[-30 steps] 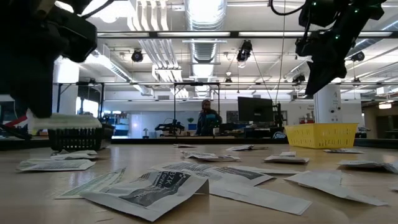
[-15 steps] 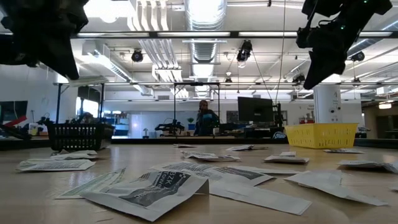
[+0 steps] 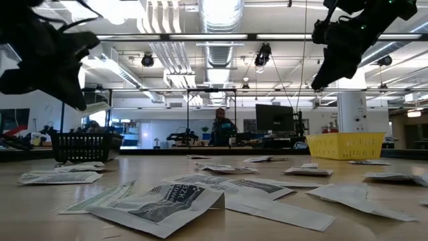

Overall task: Pick & Place First Aid Supplies
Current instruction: Put the green bandage into the black bin

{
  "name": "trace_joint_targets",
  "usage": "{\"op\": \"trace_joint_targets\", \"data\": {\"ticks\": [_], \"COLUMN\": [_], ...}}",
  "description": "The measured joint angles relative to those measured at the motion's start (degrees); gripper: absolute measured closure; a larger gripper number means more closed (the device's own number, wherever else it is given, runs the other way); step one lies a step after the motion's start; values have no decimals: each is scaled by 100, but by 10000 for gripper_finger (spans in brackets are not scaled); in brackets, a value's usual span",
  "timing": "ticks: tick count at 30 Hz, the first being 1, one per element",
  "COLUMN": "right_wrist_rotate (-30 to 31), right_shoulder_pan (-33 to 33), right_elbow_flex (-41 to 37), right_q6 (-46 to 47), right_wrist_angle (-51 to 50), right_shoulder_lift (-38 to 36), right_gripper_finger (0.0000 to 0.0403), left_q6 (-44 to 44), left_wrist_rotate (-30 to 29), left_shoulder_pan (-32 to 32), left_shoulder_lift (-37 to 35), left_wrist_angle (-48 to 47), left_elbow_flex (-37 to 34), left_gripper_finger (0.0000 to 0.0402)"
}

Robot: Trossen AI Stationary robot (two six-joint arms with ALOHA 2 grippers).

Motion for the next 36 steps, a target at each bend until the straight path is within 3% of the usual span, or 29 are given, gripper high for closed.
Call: {"op": "trace_joint_targets", "data": {"ticks": [9,17,23,36], "right_wrist_rotate": [-7,-17,-17,-12], "right_shoulder_pan": [0,0,0,550], "right_elbow_flex": [-479,-870,-998,-1074], "right_q6": [-415,-550,-380,-98], "right_wrist_angle": [1534,2500,2545,2964], "right_shoulder_lift": [0,0,0,-1], "right_gripper_finger": [339,339,339,339], "left_q6": [922,1799,2443,2965], "left_wrist_rotate": [291,523,547,617], "left_shoulder_pan": [1133,1930,2146,2196], "left_shoulder_lift": [-789,-923,-915,-913], "left_wrist_angle": [15,225,751,731], "left_elbow_flex": [-798,-1009,-1009,-1009], "left_gripper_finger": [402,402,401,399]}}
